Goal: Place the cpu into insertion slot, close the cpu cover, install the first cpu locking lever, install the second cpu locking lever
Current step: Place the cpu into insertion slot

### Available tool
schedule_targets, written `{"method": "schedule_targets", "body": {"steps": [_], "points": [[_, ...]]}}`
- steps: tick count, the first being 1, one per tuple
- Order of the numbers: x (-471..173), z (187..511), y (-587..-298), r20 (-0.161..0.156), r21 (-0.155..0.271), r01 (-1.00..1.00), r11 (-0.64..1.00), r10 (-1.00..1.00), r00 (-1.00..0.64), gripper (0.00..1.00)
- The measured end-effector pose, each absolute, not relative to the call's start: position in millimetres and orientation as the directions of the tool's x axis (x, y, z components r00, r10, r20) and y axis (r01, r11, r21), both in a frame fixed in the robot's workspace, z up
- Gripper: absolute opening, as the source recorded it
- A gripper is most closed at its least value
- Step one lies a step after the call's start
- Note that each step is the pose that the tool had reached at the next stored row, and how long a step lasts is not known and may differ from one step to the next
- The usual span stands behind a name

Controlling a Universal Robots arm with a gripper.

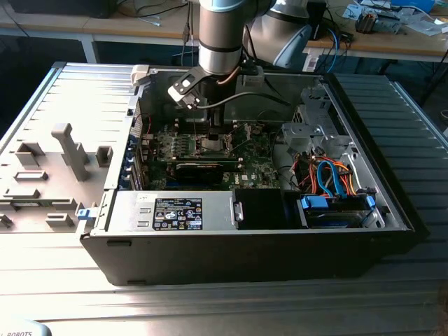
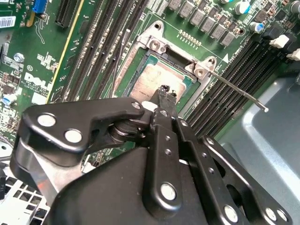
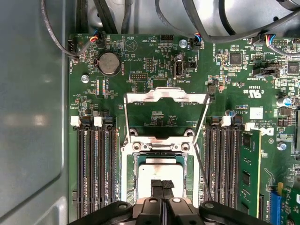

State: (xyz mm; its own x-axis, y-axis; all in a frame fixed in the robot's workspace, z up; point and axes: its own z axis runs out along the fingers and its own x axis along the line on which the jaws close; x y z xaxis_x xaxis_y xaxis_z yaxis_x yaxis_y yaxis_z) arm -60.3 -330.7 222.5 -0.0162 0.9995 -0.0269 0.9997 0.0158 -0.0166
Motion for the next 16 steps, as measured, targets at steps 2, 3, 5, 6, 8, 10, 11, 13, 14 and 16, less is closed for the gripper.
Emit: {"method": "schedule_targets", "body": {"steps": [2, 3, 5, 6, 8, 10, 11, 13, 14, 16], "points": [[-60.2, 222.5, -330.7, -0.027, -0.017, 1.000, 0.016, 1.000, -0.016, 0.11], [-60.2, 222.6, -330.7, -0.027, -0.017, 1.000, 0.016, 1.000, -0.016, 0.11], [-60.2, 222.6, -330.7, -0.027, -0.017, 1.000, 0.016, 1.000, -0.016, 0.11], [-60.1, 222.6, -330.7, -0.027, -0.017, 1.000, 0.016, 1.000, -0.016, 0.11], [-60.1, 222.9, -330.6, -0.027, -0.017, 1.000, 0.016, 1.000, -0.016, 0.11], [-60.1, 223.7, -330.7, -0.027, -0.017, 1.000, 0.016, 1.000, -0.016, 0.11], [-60.1, 224.1, -330.6, -0.027, -0.016, 1.000, 0.016, 1.000, -0.016, 0.11], [-60.1, 224.4, -330.7, -0.027, -0.017, 1.000, 0.016, 1.000, -0.016, 0.11], [-60.1, 224.4, -330.7, -0.027, -0.017, 1.000, 0.016, 1.000, -0.016, 0.11], [-60.1, 224.8, -330.7, -0.027, -0.017, 1.000, 0.016, 1.000, -0.016, 0.11]]}}
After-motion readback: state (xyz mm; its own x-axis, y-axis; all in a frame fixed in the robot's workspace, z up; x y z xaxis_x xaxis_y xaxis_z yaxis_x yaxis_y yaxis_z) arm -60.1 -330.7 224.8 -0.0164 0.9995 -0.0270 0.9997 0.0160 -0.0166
